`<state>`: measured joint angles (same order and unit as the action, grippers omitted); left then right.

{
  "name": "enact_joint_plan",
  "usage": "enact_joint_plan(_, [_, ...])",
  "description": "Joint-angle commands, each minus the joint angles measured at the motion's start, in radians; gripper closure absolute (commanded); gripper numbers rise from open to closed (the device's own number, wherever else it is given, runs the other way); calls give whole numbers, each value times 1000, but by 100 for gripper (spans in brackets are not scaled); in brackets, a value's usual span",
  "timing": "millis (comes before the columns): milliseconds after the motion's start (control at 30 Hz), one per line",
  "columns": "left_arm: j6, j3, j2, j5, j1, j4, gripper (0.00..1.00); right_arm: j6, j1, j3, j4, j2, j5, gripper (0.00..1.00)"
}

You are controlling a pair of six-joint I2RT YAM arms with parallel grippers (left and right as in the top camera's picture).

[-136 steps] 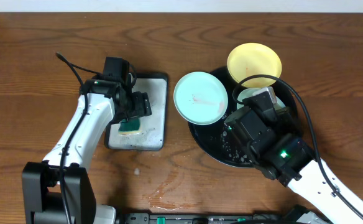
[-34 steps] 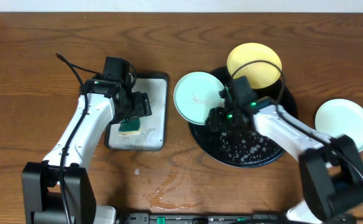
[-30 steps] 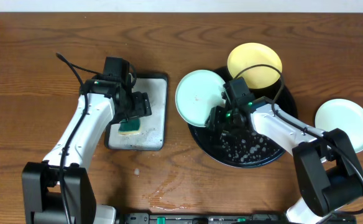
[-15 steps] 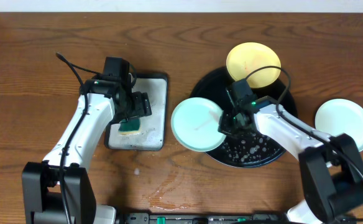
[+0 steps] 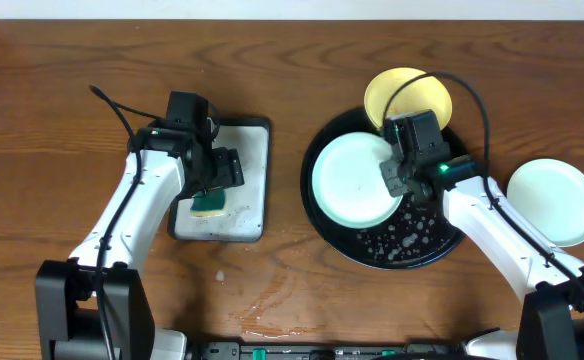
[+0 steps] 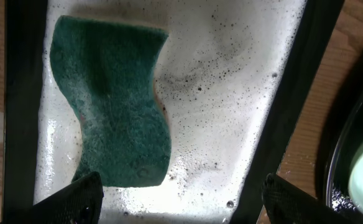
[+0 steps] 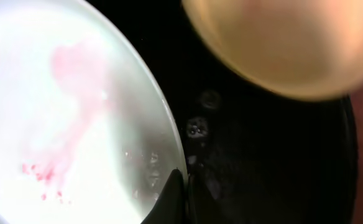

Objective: Clean dirty plates on tray and stack at the side
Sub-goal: 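Grip the next pale green plate rim with the right gripper and tilt it up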

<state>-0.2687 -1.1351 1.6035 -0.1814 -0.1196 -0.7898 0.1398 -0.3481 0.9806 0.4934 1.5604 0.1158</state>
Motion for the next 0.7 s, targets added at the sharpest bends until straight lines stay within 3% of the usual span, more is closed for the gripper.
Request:
enact_joint_plan(0, [3,-2,-14,-2,2,-5,18,333,0,-2,-4,-4,-68,99])
enact_joint_plan(100, [3,-2,-14,-2,2,-5,18,371,0,-2,-3,3,-68,99])
enact_joint_plan(133, [3,-2,-14,-2,2,-5,17,387,0,-2,-5,3,-59,93])
enact_joint_plan(200, [3,-2,-14,-2,2,-5,18,389,0,-2,-15,2,-29,59])
enact_joint_plan(267, [3,-2,-14,-2,2,-5,18,357,0,0,-25,-4,10,53])
enact_joint_plan(367, [3,-2,-14,-2,2,-5,18,178,1,14,-23,-44,43,45])
enact_joint_plan(433, [3,-2,-14,-2,2,-5,18,-36,1,18,15,-101,8,30])
enact_joint_plan(667, [3,-2,-14,-2,2,-5,18,-664,30,9,371,-167,-140,32])
